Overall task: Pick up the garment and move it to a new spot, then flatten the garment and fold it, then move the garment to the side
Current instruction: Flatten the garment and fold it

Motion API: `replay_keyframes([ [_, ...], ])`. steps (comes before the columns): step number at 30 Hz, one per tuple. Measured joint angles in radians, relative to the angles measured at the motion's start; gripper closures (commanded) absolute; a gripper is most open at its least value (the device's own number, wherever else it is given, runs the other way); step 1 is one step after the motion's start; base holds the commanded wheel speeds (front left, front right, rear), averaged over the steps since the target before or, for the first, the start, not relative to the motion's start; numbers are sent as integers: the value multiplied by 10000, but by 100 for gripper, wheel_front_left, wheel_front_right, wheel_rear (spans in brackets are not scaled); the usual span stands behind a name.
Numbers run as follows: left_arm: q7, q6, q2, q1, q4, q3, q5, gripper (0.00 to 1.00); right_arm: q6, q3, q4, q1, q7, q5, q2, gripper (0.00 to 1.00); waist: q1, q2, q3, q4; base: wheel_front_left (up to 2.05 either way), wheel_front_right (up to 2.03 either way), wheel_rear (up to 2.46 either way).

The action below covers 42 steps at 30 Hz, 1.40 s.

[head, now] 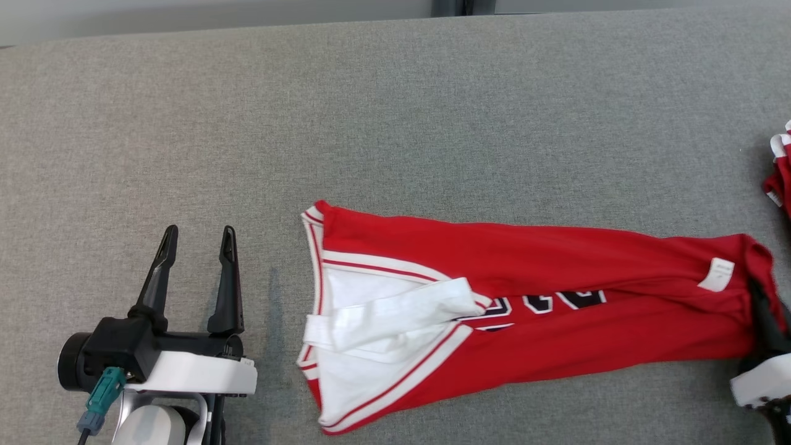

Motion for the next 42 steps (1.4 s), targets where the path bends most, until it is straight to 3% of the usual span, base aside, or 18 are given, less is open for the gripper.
replay_keyframes([
  [6,0,-73,-48,3,-10,15,71,0,-29,-905,-109,170,-113,293,-1101,100,0,0,-25,10,0,0,0],
  [12,0,-88,-92,6,6,86,79,0,-29,-686,-746,171,-105,460,-1275,100,0,0,-75,-9,0,0,0],
  [17,0,-121,-134,45,48,109,90,0,-29,-184,-2073,221,31,334,-1122,100,0,0,-211,-92,0,0,0],
  [23,0,-161,-107,188,46,105,111,0,-29,575,-4222,318,972,-242,-416,100,0,0,-374,-245,0,0,0],
  [29,0,-163,-94,169,67,65,155,0,-29,2180,-5448,167,1954,-569,589,100,0,0,-451,-211,0,0,0],
  [34,0,-174,-98,142,104,36,151,0,-31,3319,-5417,-108,2102,-545,1200,100,0,0,-470,-91,0,0,0],
  [42,0,-203,-153,37,128,6,100,0,-31,5294,-4339,-590,1824,-2,1864,100,0,0,-389,261,0,0,0],
])
